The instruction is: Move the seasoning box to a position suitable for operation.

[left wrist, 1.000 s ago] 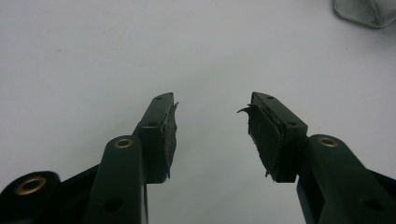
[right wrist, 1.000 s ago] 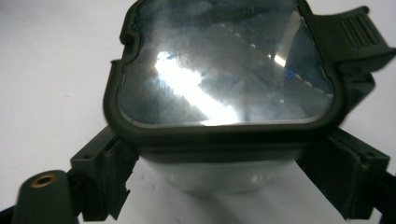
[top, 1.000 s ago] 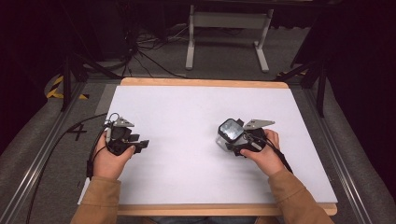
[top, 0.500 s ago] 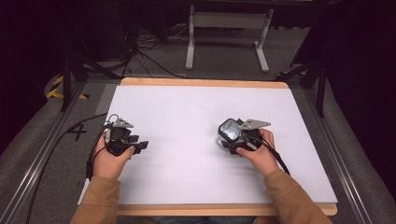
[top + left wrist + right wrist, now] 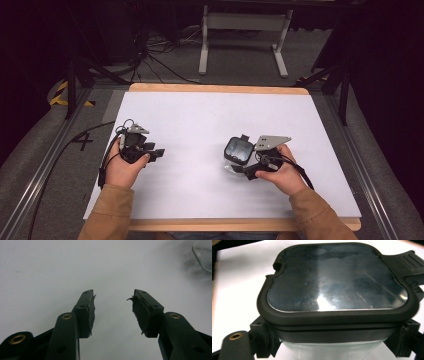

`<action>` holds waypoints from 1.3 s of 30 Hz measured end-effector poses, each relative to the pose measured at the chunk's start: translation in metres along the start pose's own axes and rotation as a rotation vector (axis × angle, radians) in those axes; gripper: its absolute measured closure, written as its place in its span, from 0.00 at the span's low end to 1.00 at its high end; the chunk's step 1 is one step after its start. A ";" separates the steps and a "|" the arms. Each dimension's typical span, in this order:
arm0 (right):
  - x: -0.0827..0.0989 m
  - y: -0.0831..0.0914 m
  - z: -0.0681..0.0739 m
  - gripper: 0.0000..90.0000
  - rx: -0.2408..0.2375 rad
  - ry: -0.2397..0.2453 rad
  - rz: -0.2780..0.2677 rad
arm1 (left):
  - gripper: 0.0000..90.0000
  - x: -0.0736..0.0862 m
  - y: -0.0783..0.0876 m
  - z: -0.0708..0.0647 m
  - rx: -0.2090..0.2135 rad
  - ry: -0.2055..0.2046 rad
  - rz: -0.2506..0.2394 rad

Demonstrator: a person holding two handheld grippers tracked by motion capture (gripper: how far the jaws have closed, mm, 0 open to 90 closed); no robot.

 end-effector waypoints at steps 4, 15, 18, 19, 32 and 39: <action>0.004 -0.008 0.018 0.17 -0.119 0.062 0.024 | 0.59 -0.003 0.000 -0.002 0.004 -0.001 -0.005; 0.020 -0.016 0.026 0.17 -0.198 0.156 0.129 | 0.59 -0.005 -0.004 -0.005 0.018 -0.011 0.002; 0.023 -0.014 0.024 0.16 -0.201 0.148 0.160 | 0.59 -0.005 -0.004 -0.005 0.020 -0.013 0.005; 0.023 -0.014 0.024 0.16 -0.203 0.144 0.166 | 0.59 -0.005 -0.005 -0.005 0.016 -0.020 0.003; 0.031 0.020 0.023 0.19 -0.153 0.084 0.226 | 0.59 -0.012 -0.008 -0.010 0.041 -0.021 -0.004; 0.033 0.050 0.018 0.93 -0.130 0.078 0.246 | 0.59 -0.017 -0.012 -0.014 0.060 -0.042 0.003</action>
Point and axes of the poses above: each handheld gripper's, and its own axes: y roughly backward along the jaws, x roughly out of its underside, z roughly to its left, the point moved 7 cm from there along -y, roughly forward along the jaws, and after that the axes turned 8 degrees about -x, right-handed, at the moved point
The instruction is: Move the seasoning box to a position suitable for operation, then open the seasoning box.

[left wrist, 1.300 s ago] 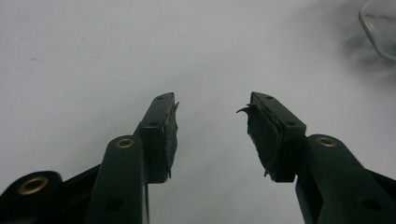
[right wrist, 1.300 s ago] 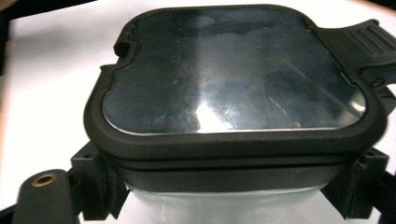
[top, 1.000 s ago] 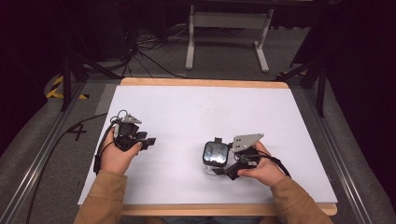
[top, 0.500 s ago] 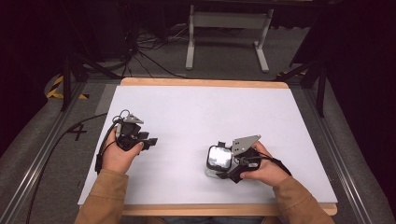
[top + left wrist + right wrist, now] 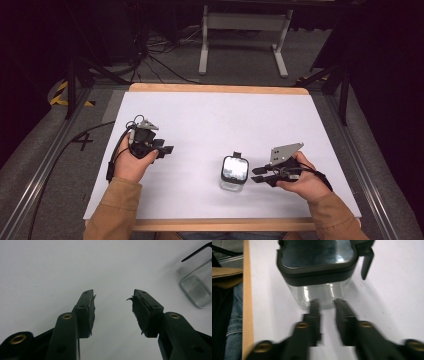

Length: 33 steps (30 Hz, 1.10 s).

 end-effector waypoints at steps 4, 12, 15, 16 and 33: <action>0.001 -0.012 -0.001 1.00 0.010 -0.030 0.014 | 0.59 -0.001 -0.001 -0.001 -0.002 -0.007 -0.001; 0.000 -0.025 -0.007 1.00 0.053 -0.030 0.042 | 0.59 0.002 0.001 0.000 -0.012 -0.006 0.002; -0.004 -0.028 -0.011 1.00 0.065 -0.030 0.036 | 0.59 0.003 0.001 -0.001 -0.007 0.003 0.003; -0.005 -0.029 -0.013 1.00 0.075 -0.026 0.033 | 0.59 0.004 0.001 -0.001 -0.007 0.003 0.008; -0.034 0.010 -0.024 1.00 0.121 -0.077 -0.175 | 0.59 0.005 0.007 0.003 -0.019 0.007 -0.012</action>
Point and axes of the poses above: each handheld gripper's, and its own axes: y roughly backward along the jaws, x roughly out of its underside, z roughly to its left, the point moved 7 cm from there along -y, roughly forward along the jaws, and after that the axes turned 8 degrees about -x, right-handed, at the moved point
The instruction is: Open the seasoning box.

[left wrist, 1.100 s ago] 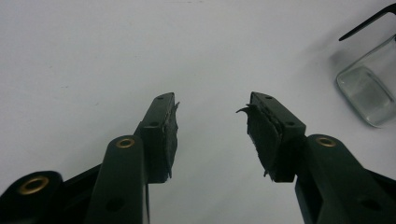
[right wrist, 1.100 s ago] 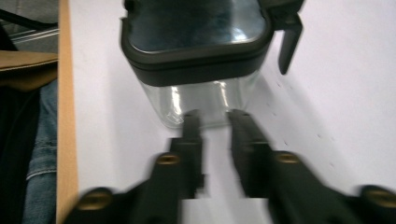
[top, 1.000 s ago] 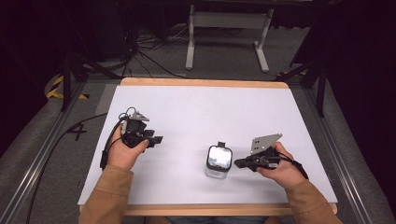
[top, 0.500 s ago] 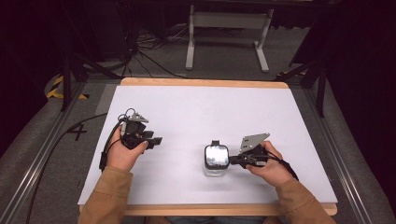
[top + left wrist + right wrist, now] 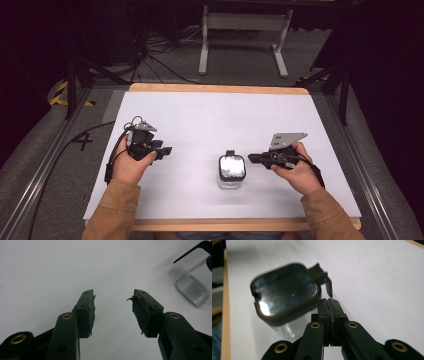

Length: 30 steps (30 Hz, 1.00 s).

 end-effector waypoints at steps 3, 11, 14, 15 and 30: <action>-0.015 0.001 0.001 1.00 -0.038 -0.028 -0.059 | 0.59 0.001 0.003 0.001 0.003 0.017 -0.008; -0.045 -0.014 0.001 0.92 -0.103 -0.014 -0.061 | 0.59 0.004 0.007 0.002 0.003 0.018 -0.015; -0.049 -0.024 -0.002 0.89 -0.110 -0.012 -0.038 | 0.58 0.006 0.008 0.002 0.008 0.022 -0.015; -0.049 -0.027 -0.003 0.89 -0.113 -0.012 -0.032 | 0.59 0.006 0.008 0.003 0.004 0.024 -0.013; -0.042 -0.040 -0.014 0.95 -0.134 -0.048 0.000 | 0.58 0.006 0.009 0.004 0.005 0.013 -0.018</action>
Point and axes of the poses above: each handheld gripper's, and its own axes: y roughly backward along the jaws, x roughly out of its underside, z roughly to its left, the point moved 7 cm from there along -y, roughly forward along the jaws, and after that the axes turned 8 degrees about -x, right-handed, at the moved point
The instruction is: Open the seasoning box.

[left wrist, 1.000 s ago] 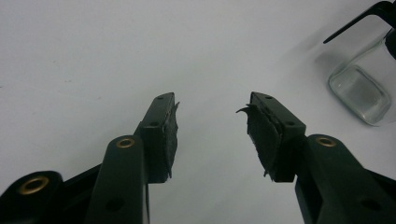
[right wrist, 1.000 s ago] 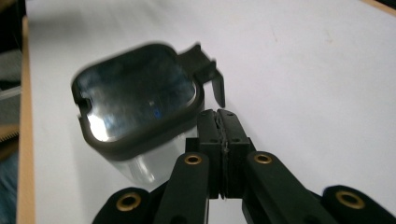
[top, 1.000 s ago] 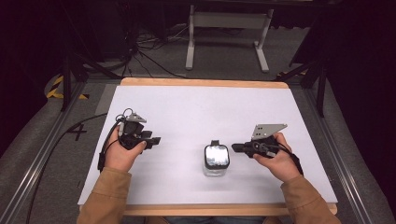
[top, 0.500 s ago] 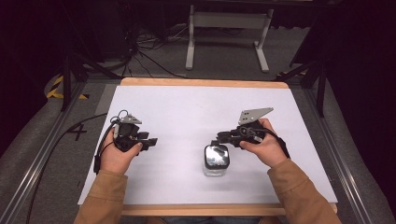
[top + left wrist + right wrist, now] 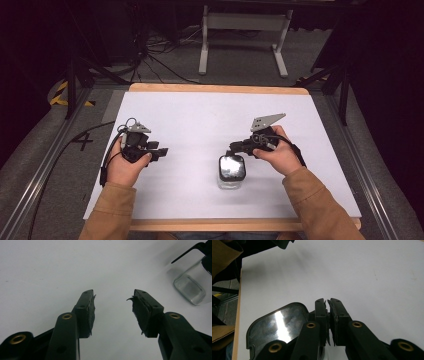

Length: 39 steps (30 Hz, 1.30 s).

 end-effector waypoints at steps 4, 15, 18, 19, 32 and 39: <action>0.000 0.000 -0.001 0.95 -0.003 -0.011 -0.003 | 0.58 0.000 0.000 -0.001 0.004 0.014 0.000; 0.002 0.001 -0.003 0.98 0.003 -0.052 -0.012 | 0.59 -0.001 -0.004 -0.007 0.008 -0.004 0.011; 0.002 0.000 -0.004 0.98 0.009 -0.056 -0.011 | 0.59 -0.001 -0.005 -0.009 0.010 -0.011 0.014; 0.002 0.000 -0.004 0.98 0.012 -0.059 -0.011 | 0.59 -0.001 -0.005 -0.009 0.011 -0.009 0.017; 0.001 0.000 -0.003 0.98 0.000 -0.065 -0.007 | 0.59 -0.003 -0.006 -0.017 0.026 -0.023 0.016; 0.001 0.000 -0.004 0.98 0.000 -0.072 -0.008 | 0.60 -0.004 -0.007 -0.023 0.036 -0.037 0.023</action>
Point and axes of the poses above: each handheld gripper's, and its own axes: y roughly backward along the jaws, x roughly out of its underside, z roughly to its left, the point moved 7 cm from there along -y, roughly forward along the jaws, and after that the axes turned 8 degrees about -x, right-handed, at the moved point
